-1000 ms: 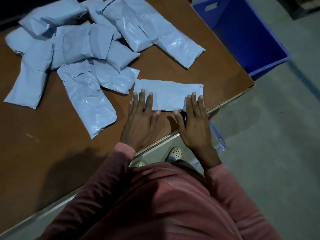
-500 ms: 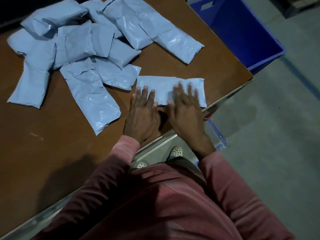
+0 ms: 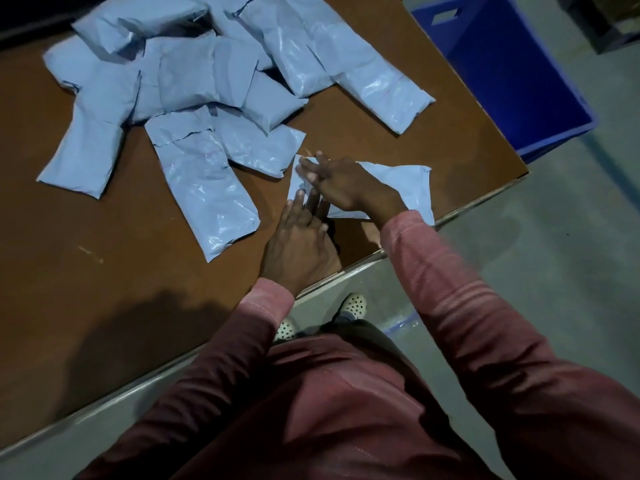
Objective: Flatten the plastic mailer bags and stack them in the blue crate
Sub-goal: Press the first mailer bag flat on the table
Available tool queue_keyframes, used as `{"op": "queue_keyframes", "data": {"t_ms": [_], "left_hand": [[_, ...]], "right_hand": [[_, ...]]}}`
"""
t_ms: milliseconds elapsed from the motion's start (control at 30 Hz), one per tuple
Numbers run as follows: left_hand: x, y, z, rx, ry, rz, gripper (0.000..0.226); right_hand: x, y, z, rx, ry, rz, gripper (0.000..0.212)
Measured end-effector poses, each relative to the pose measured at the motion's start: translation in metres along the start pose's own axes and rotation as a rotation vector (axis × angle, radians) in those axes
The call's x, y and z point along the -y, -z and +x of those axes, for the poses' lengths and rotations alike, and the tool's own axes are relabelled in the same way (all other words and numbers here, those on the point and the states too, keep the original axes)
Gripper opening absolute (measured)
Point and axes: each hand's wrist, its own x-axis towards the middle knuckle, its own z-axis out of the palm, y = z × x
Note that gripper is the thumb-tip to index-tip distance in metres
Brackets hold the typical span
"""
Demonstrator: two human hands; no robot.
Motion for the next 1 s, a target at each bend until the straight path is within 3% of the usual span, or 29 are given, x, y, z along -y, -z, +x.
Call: {"op": "queue_keyframes", "data": {"t_ms": [100, 200, 300, 467, 633, 1000], "left_hand": [[-0.006, 0.009, 0.001, -0.061, 0.007, -0.065, 0.066], [-0.008, 0.011, 0.007, -0.215, 0.034, -0.078, 0.055], [-0.007, 0.005, 0.027, -0.298, -0.077, -0.04, 0.048], [-0.001, -0.008, 0.054, -0.129, -0.14, 0.112, 0.057], [0.0, -0.015, 0.057, -0.121, -0.105, 0.008, 0.056], [0.0, -0.018, 0.054, -0.106, -0.103, 0.034, 0.059]], "right_hand": [[0.006, -0.011, -0.016, -0.121, -0.007, 0.122, 0.051], [-0.002, -0.028, -0.048, -0.485, -0.105, 0.211, 0.05], [-0.028, -0.04, -0.071, -0.653, -0.261, 0.156, 0.05], [-0.056, -0.061, -0.071, -0.7, -0.312, 0.015, 0.05], [-0.056, -0.081, -0.062, -0.924, -0.292, -0.024, 0.044], [-0.057, -0.076, -0.062, -0.782, -0.35, -0.038, 0.056]]}}
